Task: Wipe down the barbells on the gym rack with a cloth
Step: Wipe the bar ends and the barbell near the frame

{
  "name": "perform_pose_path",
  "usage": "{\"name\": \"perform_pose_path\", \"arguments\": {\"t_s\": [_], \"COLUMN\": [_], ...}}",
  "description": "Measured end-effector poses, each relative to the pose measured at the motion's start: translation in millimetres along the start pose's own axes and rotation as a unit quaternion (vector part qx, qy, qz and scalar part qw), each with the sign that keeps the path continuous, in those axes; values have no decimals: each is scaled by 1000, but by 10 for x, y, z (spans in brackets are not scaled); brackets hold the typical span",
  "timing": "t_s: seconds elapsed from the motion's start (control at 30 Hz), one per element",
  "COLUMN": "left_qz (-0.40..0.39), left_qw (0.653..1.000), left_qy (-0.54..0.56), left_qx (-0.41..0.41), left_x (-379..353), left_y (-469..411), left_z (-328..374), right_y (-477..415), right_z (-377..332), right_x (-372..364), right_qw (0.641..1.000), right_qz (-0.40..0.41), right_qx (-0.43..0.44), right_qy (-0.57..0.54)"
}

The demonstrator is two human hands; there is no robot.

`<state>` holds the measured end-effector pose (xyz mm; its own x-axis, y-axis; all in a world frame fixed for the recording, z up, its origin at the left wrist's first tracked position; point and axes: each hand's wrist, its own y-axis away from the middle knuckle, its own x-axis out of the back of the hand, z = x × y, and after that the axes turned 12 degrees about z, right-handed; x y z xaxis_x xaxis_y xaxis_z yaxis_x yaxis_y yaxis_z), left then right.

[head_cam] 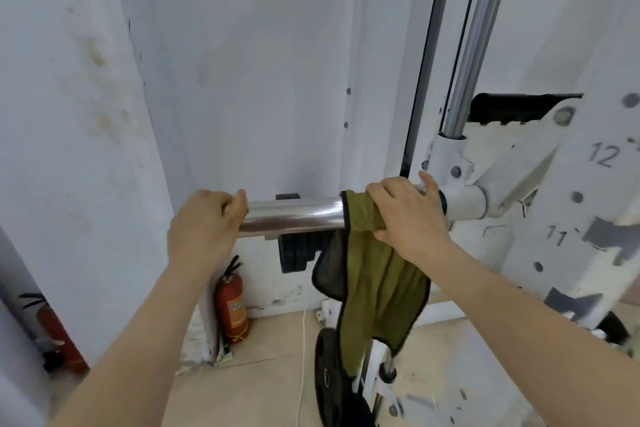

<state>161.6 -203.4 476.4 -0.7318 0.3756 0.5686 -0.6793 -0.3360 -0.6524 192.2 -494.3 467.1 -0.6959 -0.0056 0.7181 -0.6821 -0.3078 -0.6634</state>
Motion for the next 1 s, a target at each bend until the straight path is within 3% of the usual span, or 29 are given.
{"name": "perform_pose_path", "arguments": {"t_s": [0.1, 0.2, 0.37, 0.43, 0.57, 0.7, 0.83, 1.0], "left_qz": [-7, 9, 91, 96, 51, -4, -35, -33], "left_qw": [998, 999, 985, 983, 994, 995, 978, 963], "left_qy": [-48, 37, 135, 126, 87, 26, -74, -104], "left_qx": [28, -7, -64, -89, -34, -95, -191, -246], "left_x": [-67, -81, 1, 63, 260, 164, -236, -557], "left_y": [-50, 41, 378, 497, 435, 297, 378, 467], "left_z": [-62, -116, -214, -248, -141, 98, 371, 758], "right_y": [78, -87, -454, -527, -481, -360, -145, -87], "right_z": [145, 1, -539, -1052, -1638, -1030, -92, 60], "right_x": [-41, 3, 187, 156, -23, -50, 43, -5], "right_qw": [998, 997, 987, 988, 990, 978, 983, 995], "right_qz": [10, -36, -138, -99, 39, 45, -4, 7], "right_qx": [-28, -40, 47, 73, 86, 144, -37, -58], "right_qy": [54, 58, -66, -90, -107, -145, -180, -81]}}
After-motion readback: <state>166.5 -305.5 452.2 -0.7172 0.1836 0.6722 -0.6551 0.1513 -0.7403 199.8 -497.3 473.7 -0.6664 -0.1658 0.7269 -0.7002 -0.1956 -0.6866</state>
